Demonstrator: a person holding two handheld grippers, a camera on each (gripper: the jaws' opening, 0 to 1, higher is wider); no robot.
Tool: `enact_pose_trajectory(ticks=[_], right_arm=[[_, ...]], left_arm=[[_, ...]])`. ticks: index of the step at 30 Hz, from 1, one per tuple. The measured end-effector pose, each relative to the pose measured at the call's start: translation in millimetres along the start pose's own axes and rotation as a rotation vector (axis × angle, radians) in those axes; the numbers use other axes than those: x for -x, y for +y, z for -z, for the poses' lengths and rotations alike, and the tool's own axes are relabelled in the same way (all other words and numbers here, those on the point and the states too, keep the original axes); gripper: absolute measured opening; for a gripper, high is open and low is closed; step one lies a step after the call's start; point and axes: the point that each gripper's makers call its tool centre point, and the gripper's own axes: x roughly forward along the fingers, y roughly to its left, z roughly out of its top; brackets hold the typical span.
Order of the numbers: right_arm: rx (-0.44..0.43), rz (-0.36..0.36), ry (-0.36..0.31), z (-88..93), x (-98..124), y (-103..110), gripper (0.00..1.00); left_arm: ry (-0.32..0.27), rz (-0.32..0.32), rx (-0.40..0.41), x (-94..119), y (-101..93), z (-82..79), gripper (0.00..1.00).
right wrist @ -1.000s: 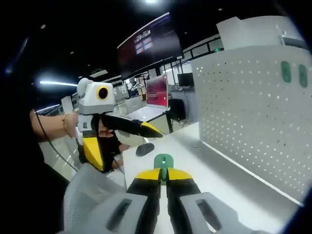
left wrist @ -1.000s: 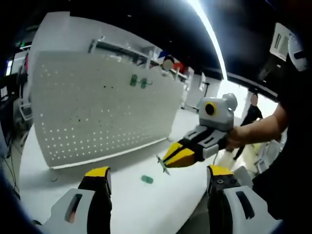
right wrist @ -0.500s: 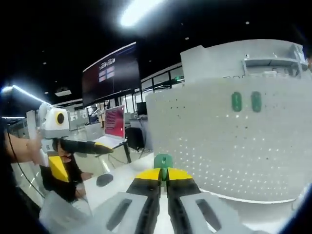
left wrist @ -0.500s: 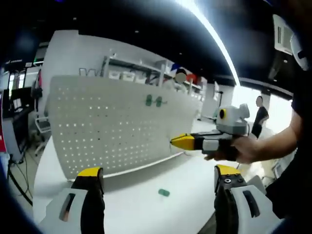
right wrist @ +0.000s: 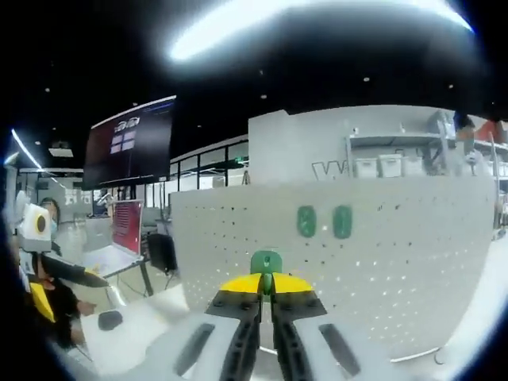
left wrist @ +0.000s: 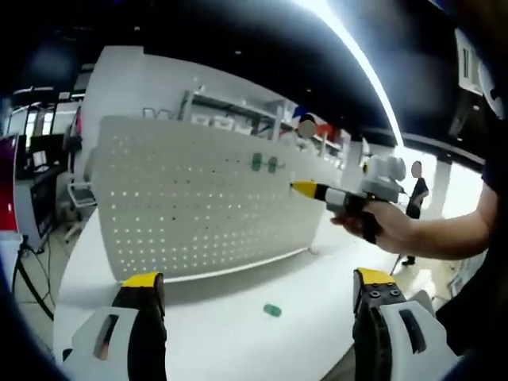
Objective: Insert the hook assembly into the mounting plate slot until the hook locks in place.
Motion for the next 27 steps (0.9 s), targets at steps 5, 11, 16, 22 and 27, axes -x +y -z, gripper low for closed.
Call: enact_pose_trajectory(ticks=[5, 11, 16, 22, 27], right_arm=[[0.005, 0.067, -0.033, -7.3, -9, -23, 0.0], [0.011, 0.142, -0.066, -14.4, -16, -50, 0.0], [0.011, 0.179, -0.078, -16.1, -21, -65, 0.0], [0.014, 0.217, -0.094, -19.5, -30, -81, 0.0], [0.01, 0.247, -0.109, -22.7, -37, -94, 0.0]], left_arm=[[0.001, -0.002, 0.003, 0, 0.3, 0.9, 1.0], [0.01, -0.005, 0.021, 1, 2.9, 2.5, 0.99], [0.0, -0.011, 0.026, 2, 6.4, -2.6, 0.99], [0.01, -0.016, 0.02, -1, 9.9, -3.5, 0.97], [0.024, -0.018, 0.024, -3, 12.3, 0.3, 0.97]])
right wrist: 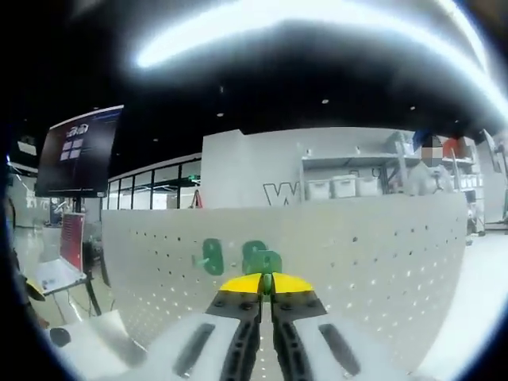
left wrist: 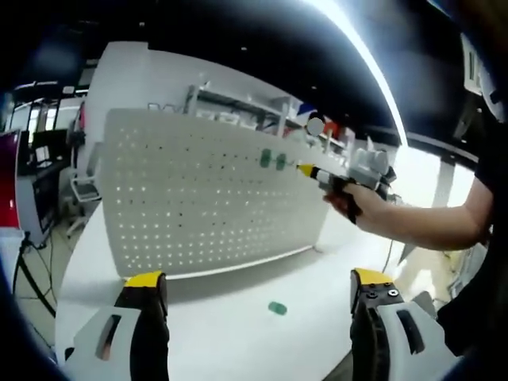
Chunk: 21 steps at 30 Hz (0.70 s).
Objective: Insert the hook assembly into the mounting plate slot until the hook locks in place.
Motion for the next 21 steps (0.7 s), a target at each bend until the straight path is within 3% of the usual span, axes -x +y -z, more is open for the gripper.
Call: enact_pose_trajectory(ticks=[12, 21], right_arm=[[0.023, 0.053, -0.031, -5.0, -16, -23, 0.0], [0.03, 0.062, -0.05, -7.2, -15, -25, 0.0]], left_arm=[[0.022, -0.016, 0.008, -2, 7.5, 7.8, 0.95], [0.036, -0.028, 0.012, -4, 11.8, 11.7, 0.94]])
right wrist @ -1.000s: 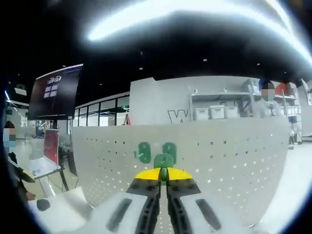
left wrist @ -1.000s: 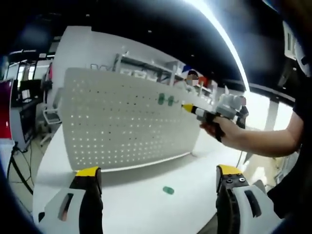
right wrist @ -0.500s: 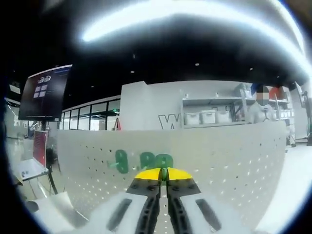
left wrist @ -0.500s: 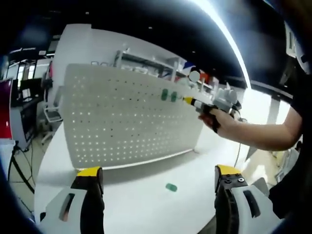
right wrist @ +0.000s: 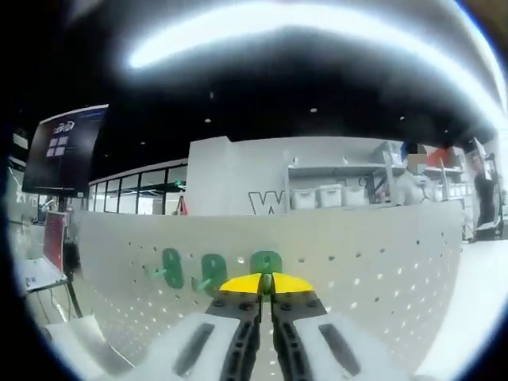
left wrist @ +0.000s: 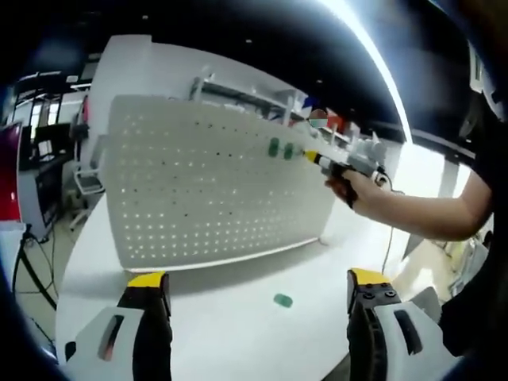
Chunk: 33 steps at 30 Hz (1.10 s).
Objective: Insert the hook assembly into the mounting plate slot until the hook locks in place.
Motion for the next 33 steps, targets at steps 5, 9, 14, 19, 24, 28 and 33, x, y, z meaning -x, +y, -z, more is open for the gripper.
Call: enact_pose_trajectory(ticks=[5, 9, 14, 19, 24, 28, 33], right_arm=[[0.005, 0.004, -0.021, -4.3, -2, -1, 0.0], [-0.014, 0.014, -0.006, 2.5, -5, -3, 0.0], [-0.013, 0.026, -0.026, 0.1, -6, -4, 0.0], [-0.008, 0.038, -0.026, 3.5, -7, -3, 0.0], [0.007, 0.049, -0.03, 3.4, -8, -4, 0.0], [0.012, 0.051, -0.034, 4.8, -8, -5, 0.0], [0.035, 0.032, -0.027, 5.2, -9, -5, 0.0]], left_arm=[[0.01, 0.002, 0.002, -2, -1.6, 3.7, 0.95], [0.01, 0.0, 0.007, -2, -1.2, 3.8, 0.94], [0.014, -0.009, 0.005, 0, 2.6, 3.9, 0.94], [0.022, -0.022, 0.012, 1, 6.1, 7.3, 0.93], [0.024, -0.016, 0.016, -2, 3.5, 9.0, 0.93], [0.029, -0.017, 0.017, -3, 3.6, 10.7, 0.93], [0.052, -0.029, 0.02, -1, 7.1, 16.5, 0.93]])
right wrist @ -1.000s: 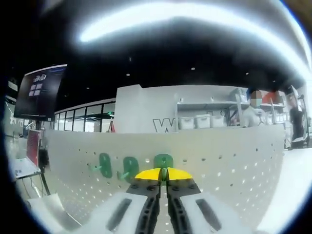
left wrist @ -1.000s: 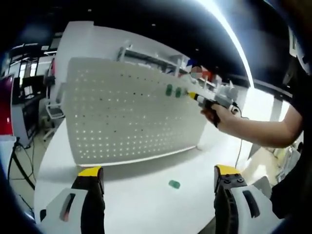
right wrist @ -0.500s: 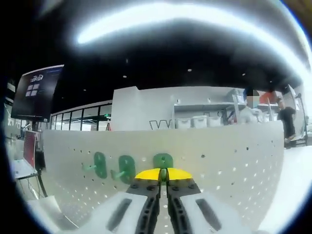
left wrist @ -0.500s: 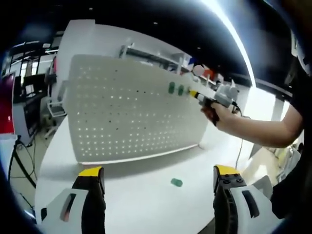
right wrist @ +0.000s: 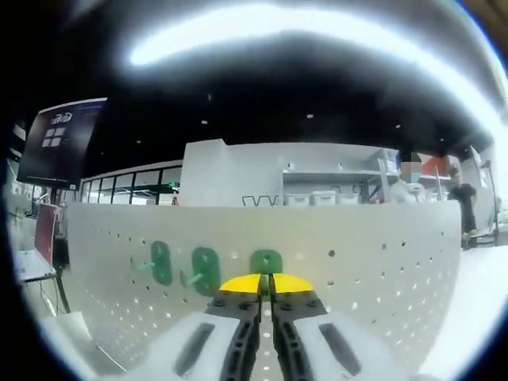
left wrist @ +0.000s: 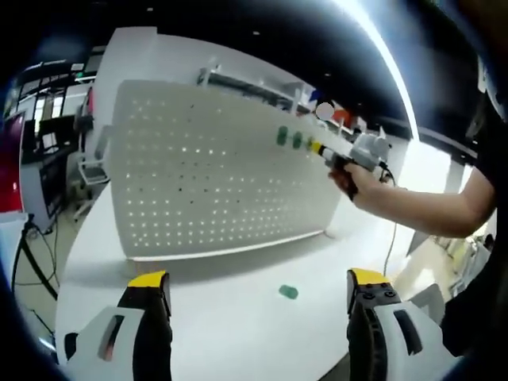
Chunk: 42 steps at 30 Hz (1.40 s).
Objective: Insert the hook assembly into the mounting plate slot until the hook locks in place.
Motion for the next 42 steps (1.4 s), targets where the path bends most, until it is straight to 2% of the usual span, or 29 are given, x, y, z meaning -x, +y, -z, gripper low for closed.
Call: enact_pose_trajectory(ticks=[5, 8, 15, 22, 30, 36, 41, 42], right_arm=[[0.02, -0.024, 0.058, 4.3, 3, 2, 0.02], [-0.008, -0.035, 0.062, 2.7, 4, 3, 0.08], [0.013, -0.065, 0.023, -23.7, 11, 8, 0.09], [0.012, -0.095, 0.03, -35.9, 22, 9, 0.11], [0.012, -0.187, 0.11, -32.5, 47, 18, 0.17], [0.076, -0.318, 0.232, -9.0, 82, 29, 0.2], [0.159, -0.455, 0.352, 23.0, 125, 45, 0.21], [0.162, -0.46, 0.357, 26.7, 127, 44, 0.21]], left_arm=[[0.019, -0.007, 0.01, 2, 2.8, 7.8, 0.93], [0.019, -0.01, 0.006, 4, 2.6, 9.3, 0.93], [0.031, -0.014, 0.007, 8, 4.6, 14.1, 0.92], [0.049, -0.015, 0.011, 10, 5.1, 17.5, 0.93], [0.07, -0.015, 0.009, 14, 4.1, 22.5, 0.93], [0.098, -0.031, 0.013, 19, 6.1, 33.2, 0.93], [0.108, -0.042, 0.025, 26, 7.3, 42.2, 0.94], [0.11, -0.044, 0.028, 27, 7.7, 43.7, 0.94]])
